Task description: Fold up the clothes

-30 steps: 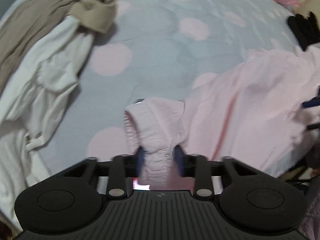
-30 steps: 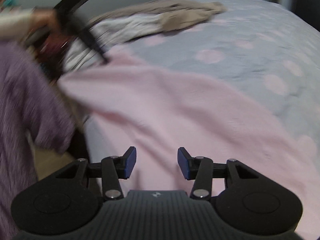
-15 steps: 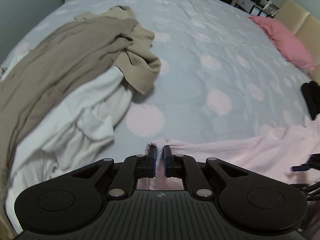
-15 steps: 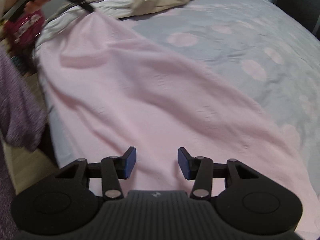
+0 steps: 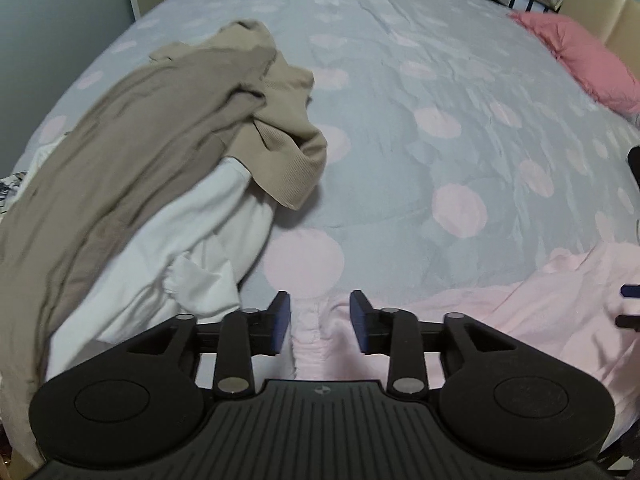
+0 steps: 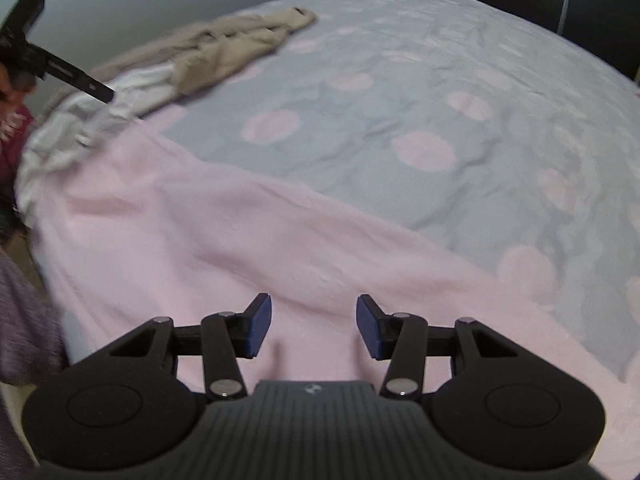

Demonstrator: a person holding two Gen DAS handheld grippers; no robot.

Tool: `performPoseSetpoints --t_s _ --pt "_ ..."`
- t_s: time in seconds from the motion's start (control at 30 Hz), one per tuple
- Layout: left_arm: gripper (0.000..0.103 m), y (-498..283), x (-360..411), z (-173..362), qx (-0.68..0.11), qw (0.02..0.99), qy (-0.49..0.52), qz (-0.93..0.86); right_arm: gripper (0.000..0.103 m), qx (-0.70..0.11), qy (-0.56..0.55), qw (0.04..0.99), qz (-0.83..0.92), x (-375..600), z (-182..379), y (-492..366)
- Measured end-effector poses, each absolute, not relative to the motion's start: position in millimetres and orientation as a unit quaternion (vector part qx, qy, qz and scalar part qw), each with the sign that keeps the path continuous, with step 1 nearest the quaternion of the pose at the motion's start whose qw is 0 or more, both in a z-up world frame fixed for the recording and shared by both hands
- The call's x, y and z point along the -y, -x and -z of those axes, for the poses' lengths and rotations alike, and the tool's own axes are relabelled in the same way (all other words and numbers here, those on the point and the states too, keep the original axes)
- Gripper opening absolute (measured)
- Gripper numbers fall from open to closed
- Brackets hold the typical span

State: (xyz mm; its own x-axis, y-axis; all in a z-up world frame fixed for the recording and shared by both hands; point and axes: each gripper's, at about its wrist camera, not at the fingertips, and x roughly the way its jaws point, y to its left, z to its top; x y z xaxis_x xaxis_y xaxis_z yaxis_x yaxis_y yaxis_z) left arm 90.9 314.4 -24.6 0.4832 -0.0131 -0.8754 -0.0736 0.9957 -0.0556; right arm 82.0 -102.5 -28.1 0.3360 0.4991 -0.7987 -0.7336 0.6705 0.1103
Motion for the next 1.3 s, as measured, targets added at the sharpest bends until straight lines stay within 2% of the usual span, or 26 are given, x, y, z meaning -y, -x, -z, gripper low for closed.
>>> performPoseSetpoints --t_s 0.07,0.27,0.5,0.67,1.07,1.1,1.13,1.17,1.23,1.3 --pt "0.037 -80.3 -313.6 17.3 -0.496 0.868 0.031 -0.007 0.051 -0.424 0.137 0.793 -0.415 94.1 26.0 -71.3" --pt "0.037 -44.7 -292.5 6.7 -0.479 0.876 -0.042 0.043 0.051 -0.392 0.175 0.743 -0.513 70.6 21.6 -21.6" --pt "0.039 0.0 -233.2 10.6 -0.472 0.857 -0.164 0.129 0.051 -0.373 0.235 0.691 -0.573 58.8 34.6 25.5" --pt "0.043 31.8 -181.7 32.1 -0.468 0.817 -0.263 0.212 0.054 -0.353 0.31 0.675 -0.569 51.1 47.3 48.6" --pt "0.043 67.2 -124.9 91.7 -0.463 0.719 -0.429 0.292 0.054 -0.372 0.357 0.674 -0.529 51.5 76.4 41.2" --pt "0.043 67.3 -123.0 98.9 -0.459 0.713 -0.445 0.286 0.049 -0.376 0.355 0.672 -0.53 51.0 77.6 39.9" --pt "0.043 68.3 -121.3 104.8 -0.456 0.71 -0.458 0.281 0.038 -0.38 0.353 0.67 -0.531 50.6 78.7 38.7" --pt "0.043 69.2 -120.5 110.4 -0.451 0.707 -0.47 0.274 0.022 -0.378 0.354 0.67 -0.532 51.0 77.5 39.3" --pt "0.043 70.2 -119.9 122.8 -0.44 0.702 -0.498 0.256 0.002 -0.375 0.341 0.686 -0.522 52.0 69.7 35.1" --pt "0.043 71.4 -120.5 134.3 -0.429 0.697 -0.524 0.238 0.002 -0.373 0.311 0.707 -0.514 57.1 58.3 26.7"
